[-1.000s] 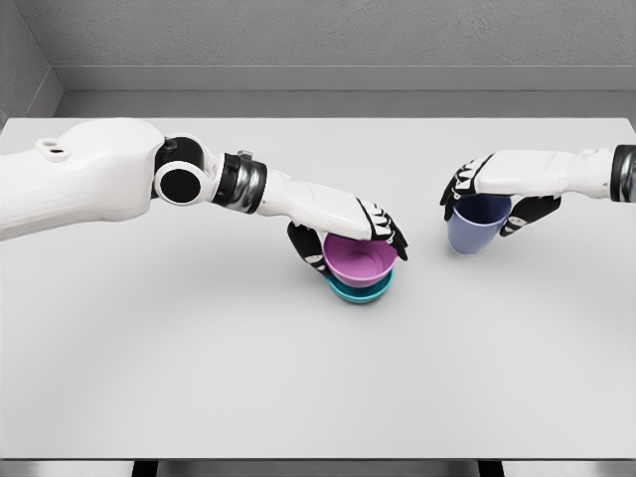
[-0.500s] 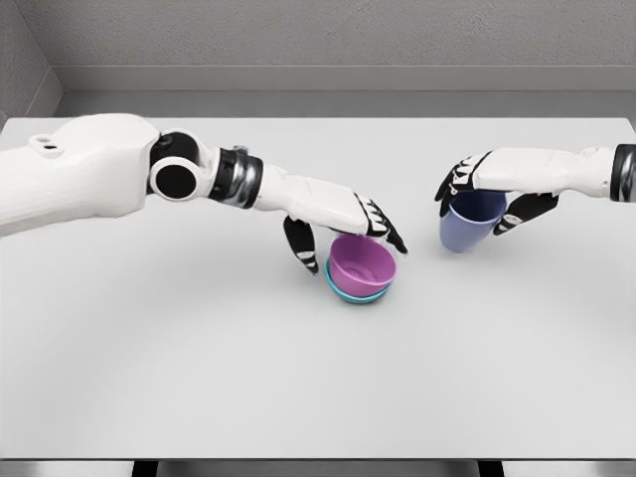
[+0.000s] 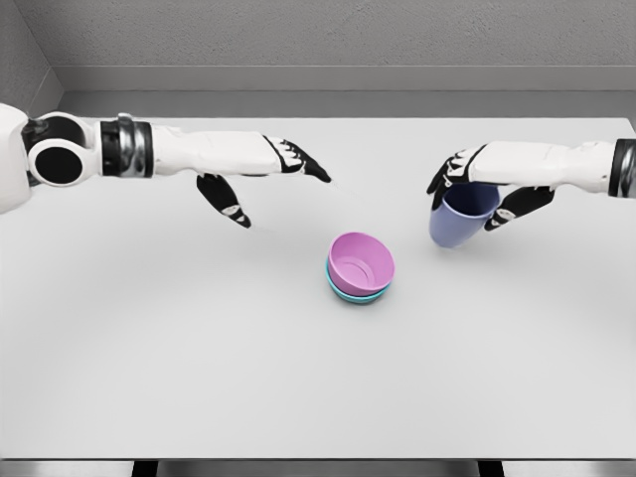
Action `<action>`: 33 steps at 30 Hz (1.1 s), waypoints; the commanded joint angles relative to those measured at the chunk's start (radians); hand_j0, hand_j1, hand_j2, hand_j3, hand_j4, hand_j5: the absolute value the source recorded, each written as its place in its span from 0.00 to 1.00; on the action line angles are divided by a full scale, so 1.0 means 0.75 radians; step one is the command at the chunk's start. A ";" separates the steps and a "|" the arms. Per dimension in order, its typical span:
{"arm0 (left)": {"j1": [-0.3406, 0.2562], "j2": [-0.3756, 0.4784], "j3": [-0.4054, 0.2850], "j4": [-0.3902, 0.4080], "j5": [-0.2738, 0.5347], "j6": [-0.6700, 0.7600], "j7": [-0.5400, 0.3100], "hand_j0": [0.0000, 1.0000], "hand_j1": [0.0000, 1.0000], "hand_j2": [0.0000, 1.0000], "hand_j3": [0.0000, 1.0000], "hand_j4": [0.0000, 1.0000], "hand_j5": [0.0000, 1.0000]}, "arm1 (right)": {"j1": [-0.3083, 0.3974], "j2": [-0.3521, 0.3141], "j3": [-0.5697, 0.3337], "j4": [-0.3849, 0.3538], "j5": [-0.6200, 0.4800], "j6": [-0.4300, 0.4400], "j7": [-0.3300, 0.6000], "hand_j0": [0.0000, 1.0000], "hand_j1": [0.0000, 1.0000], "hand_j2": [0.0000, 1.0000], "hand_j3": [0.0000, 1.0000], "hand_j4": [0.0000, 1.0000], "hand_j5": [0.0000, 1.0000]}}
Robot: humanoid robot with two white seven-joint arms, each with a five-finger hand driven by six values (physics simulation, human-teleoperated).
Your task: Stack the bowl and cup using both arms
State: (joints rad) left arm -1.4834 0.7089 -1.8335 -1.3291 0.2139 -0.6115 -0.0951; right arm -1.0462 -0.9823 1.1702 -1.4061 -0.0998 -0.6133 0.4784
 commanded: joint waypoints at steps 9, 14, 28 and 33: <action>0.135 0.233 0.182 -0.038 -0.003 0.001 0.010 1.00 1.00 1.00 1.00 1.00 1.00 | -0.031 0.003 -0.002 -0.068 -0.051 0.003 -0.002 0.61 0.61 0.61 0.61 0.61 0.61; 0.157 0.257 0.182 -0.046 -0.003 0.001 0.002 1.00 1.00 1.00 1.00 1.00 1.00 | -0.035 -0.007 -0.002 -0.130 -0.053 0.003 -0.002 0.61 0.61 0.61 0.61 0.61 0.61; 0.321 0.331 0.318 -0.044 -0.017 0.001 0.010 1.00 1.00 1.00 1.00 1.00 1.00 | -0.055 -0.007 -0.004 -0.199 -0.092 0.003 -0.002 0.61 0.61 0.61 0.61 0.61 0.61; 0.329 0.343 0.315 -0.040 -0.021 0.001 0.008 1.00 1.00 1.00 1.00 1.00 1.00 | -0.057 -0.001 -0.002 -0.209 -0.102 0.003 -0.002 0.61 0.61 0.61 0.61 0.61 0.61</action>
State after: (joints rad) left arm -1.2364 0.9631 -1.5986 -1.3604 0.1931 -0.6114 -0.0893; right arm -1.0891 -0.9842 1.1693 -1.5590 -0.1632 -0.6136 0.4774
